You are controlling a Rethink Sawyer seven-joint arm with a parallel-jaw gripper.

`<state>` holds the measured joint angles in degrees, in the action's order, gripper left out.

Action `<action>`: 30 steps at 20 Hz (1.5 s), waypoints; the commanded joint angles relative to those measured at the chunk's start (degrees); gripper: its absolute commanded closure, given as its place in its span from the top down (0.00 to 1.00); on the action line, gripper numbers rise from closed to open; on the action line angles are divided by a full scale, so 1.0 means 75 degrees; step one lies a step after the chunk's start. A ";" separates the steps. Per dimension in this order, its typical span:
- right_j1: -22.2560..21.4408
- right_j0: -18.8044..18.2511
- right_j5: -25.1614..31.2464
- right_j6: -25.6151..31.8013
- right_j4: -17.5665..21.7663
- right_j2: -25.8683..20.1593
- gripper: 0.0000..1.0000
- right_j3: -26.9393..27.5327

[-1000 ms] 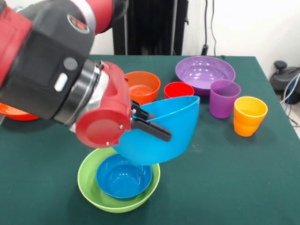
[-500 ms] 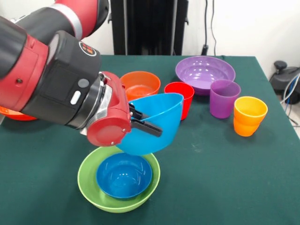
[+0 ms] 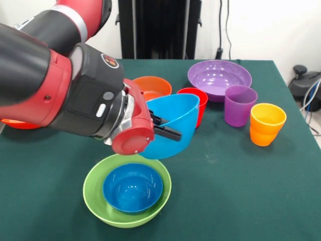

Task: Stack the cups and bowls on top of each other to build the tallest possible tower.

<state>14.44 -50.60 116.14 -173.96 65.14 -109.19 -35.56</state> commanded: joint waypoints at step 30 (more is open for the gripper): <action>-0.1661 -0.0530 -0.1943 -0.2446 -0.3030 0.4579 0.00 -0.0760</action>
<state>3.86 -55.23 110.29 -174.14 44.85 -86.33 -38.86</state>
